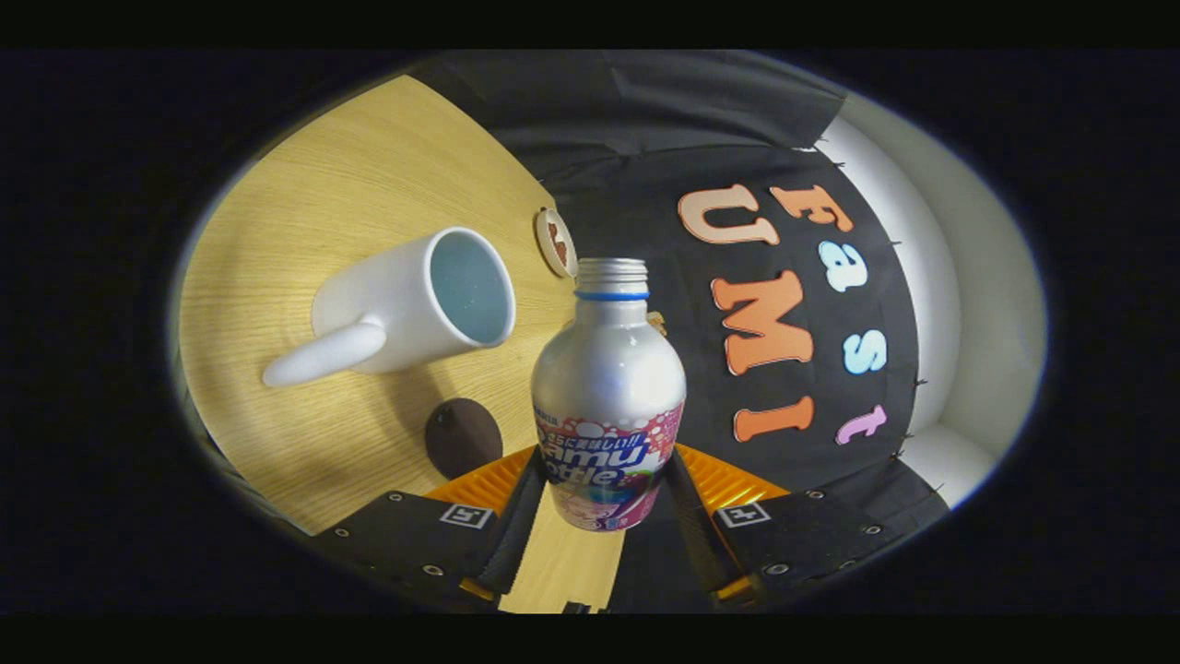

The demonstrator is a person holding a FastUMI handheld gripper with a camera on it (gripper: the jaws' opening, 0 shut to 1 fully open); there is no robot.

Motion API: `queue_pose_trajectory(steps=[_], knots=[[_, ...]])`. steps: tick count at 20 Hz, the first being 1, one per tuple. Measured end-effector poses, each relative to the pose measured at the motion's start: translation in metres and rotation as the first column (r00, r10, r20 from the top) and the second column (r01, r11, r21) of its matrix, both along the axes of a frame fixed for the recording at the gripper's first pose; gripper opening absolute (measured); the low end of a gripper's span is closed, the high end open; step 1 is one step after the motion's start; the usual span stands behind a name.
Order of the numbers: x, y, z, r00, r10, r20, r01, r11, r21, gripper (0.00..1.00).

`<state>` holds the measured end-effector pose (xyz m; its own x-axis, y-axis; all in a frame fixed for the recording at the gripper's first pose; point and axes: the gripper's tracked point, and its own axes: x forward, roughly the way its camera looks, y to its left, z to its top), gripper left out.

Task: Take the bottle from table, then pour the juice into the cup, finally place the bottle on the coaster

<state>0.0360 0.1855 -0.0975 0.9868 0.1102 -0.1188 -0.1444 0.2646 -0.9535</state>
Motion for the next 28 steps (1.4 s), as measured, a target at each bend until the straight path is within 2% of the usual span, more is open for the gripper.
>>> queue_pose_trajectory(steps=[11,23,28], knots=[[0.003,0.003,0.008,1.000,0.025,0.003,-0.025,0.989,-0.146,0.73],[0.010,-0.002,0.010,1.000,0.027,0.008,-0.023,0.960,-0.278,0.73],[0.008,0.001,0.013,0.999,0.051,-0.002,-0.049,0.944,-0.325,0.73]])
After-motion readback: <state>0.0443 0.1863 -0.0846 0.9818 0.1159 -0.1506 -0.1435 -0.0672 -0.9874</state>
